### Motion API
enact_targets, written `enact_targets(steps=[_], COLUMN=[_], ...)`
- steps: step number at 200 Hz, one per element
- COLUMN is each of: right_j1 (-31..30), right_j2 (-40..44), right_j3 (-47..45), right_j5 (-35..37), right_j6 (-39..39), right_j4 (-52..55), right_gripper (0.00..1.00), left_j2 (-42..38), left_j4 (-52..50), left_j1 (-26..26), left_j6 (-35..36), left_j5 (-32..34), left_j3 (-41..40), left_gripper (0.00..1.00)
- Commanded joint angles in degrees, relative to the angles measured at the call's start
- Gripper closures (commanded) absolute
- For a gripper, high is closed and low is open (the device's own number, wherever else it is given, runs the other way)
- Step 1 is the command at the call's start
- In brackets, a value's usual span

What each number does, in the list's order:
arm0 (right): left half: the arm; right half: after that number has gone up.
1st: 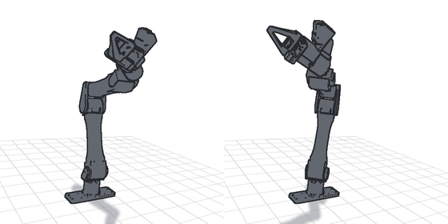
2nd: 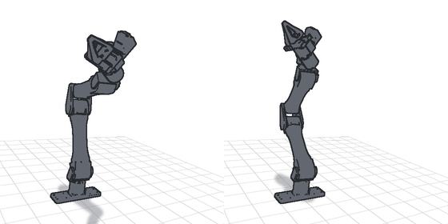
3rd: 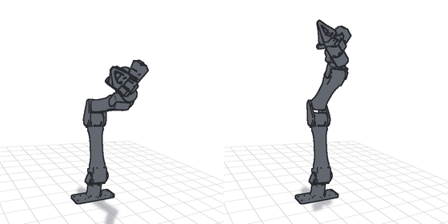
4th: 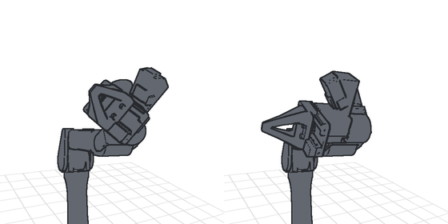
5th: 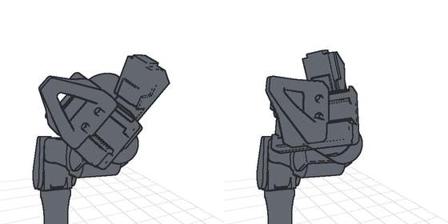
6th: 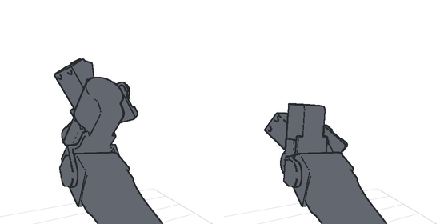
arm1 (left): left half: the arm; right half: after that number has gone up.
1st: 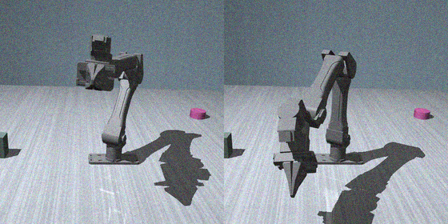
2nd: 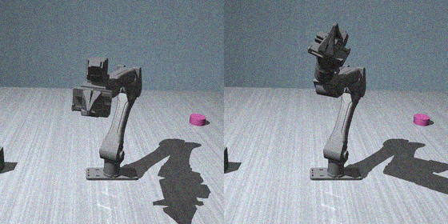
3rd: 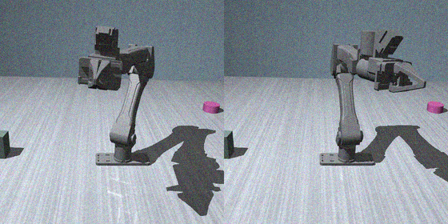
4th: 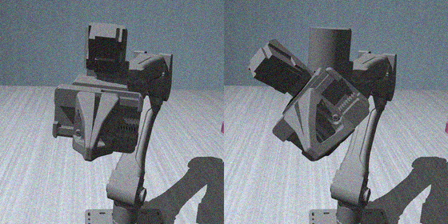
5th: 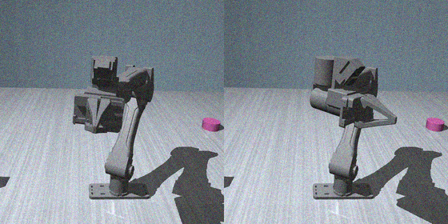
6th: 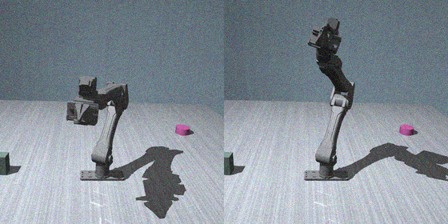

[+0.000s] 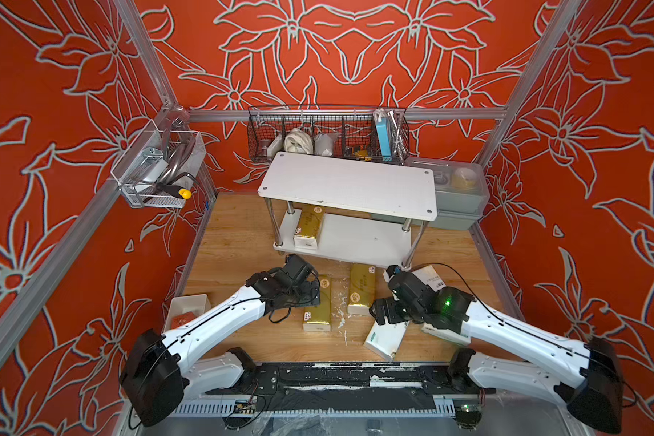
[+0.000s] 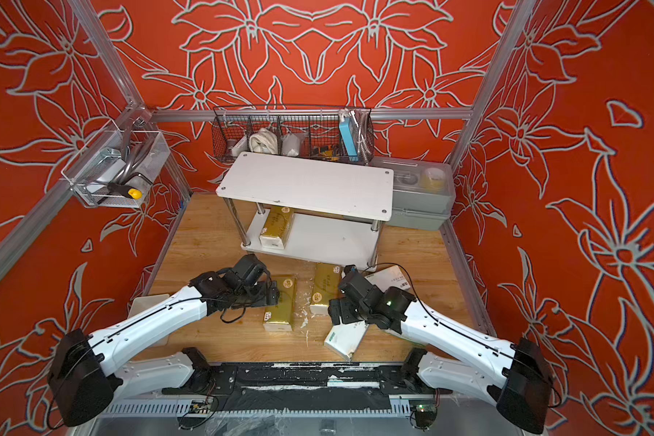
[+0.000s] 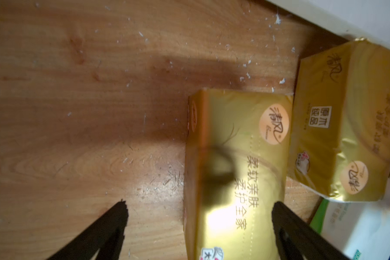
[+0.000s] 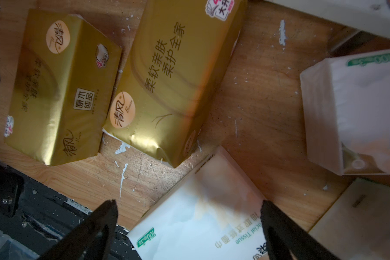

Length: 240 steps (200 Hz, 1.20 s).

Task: Place the tissue boxes on the shelf by color
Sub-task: Pick up the box of tissues from the center of the board.

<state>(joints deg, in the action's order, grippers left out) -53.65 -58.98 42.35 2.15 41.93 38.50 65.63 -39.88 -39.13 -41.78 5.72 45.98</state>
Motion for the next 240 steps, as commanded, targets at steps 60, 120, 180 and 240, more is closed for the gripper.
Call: enact_targets(steps=[60, 120, 180, 240], right_j1=[-0.26, -0.29, -0.26, -0.28], right_j2=[-1.05, 3.52, 9.72, 14.24], right_j3=[2.8, 2.05, -0.12, -2.7], right_j5=[1.9, -3.62, -4.09, -4.87], right_j6=[-0.25, -0.14, 1.11, 2.36], right_j4=[-1.34, -6.23, -3.49, -2.47], right_gripper=[0.01, 0.01, 0.01, 0.01], left_j2=[4.07, 11.72, 15.22, 16.44], left_j4=[-2.32, 0.11, 3.11, 4.46], left_j1=[-14.39, -17.99, -18.35, -18.35], left_j6=[-12.34, -12.98, -13.15, -13.24], left_j5=[9.01, 10.38, 8.87, 9.61], left_j3=[1.48, 2.73, 1.82, -0.44], left_gripper=[0.01, 0.01, 0.01, 0.07])
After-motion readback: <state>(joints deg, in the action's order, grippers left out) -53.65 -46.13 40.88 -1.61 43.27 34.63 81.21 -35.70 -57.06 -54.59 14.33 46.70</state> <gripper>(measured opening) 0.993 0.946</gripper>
